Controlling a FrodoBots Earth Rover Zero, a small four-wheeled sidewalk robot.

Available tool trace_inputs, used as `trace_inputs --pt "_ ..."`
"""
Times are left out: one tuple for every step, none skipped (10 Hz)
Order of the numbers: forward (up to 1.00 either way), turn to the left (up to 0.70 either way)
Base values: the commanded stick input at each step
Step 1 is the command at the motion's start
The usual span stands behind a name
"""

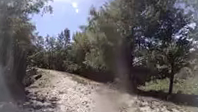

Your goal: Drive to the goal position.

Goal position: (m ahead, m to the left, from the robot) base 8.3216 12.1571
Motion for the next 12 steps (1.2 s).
trace_inputs --pt "0.04 0.04" --pt "0.04 0.04" --pt "0.04 0.04" --pt "0.04 0.04" --pt "0.04 0.04" --pt "0.04 0.04" --pt "0.04 0.04" --pt "0.04 0.04" --pt "0.04 0.04" --pt "0.04 0.04" --pt "0.04 0.04" --pt "0.04 0.04"
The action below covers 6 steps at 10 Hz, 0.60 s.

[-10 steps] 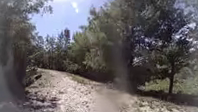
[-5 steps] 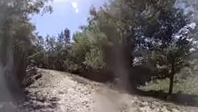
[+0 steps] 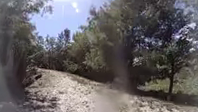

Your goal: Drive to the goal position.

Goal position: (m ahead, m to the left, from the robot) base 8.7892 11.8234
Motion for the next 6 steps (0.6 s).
trace_inputs --pt "0.04 0.04" --pt "0.04 0.04" --pt "0.04 0.04" --pt "0.04 0.04" --pt "0.04 0.04" --pt "0.04 0.04"
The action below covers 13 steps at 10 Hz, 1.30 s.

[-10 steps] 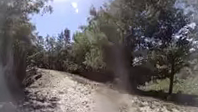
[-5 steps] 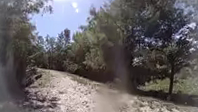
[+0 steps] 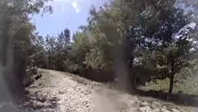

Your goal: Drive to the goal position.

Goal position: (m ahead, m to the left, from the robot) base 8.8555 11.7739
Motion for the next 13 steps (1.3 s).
trace_inputs --pt "0.04 0.04" --pt "0.04 0.04" --pt "0.04 0.04" --pt "0.04 0.04" --pt "0.04 0.04" --pt "0.04 0.04" --pt "0.04 0.04" --pt "0.04 0.04" --pt "0.04 0.04" --pt "0.04 0.04" --pt "0.04 0.04" --pt "0.04 0.04" --pt "0.04 0.04"
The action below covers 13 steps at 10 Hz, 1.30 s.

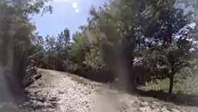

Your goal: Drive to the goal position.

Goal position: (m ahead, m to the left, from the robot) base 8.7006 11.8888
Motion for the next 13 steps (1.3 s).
trace_inputs --pt "0.04 0.04" --pt "0.04 0.04" --pt "0.04 0.04" --pt "0.04 0.04" --pt "0.04 0.04" --pt "0.04 0.04" --pt "0.04 0.04" --pt "0.04 0.04" --pt "0.04 0.04" --pt "0.04 0.04" --pt "0.04 0.04" --pt "0.04 0.04" --pt "0.04 0.04"
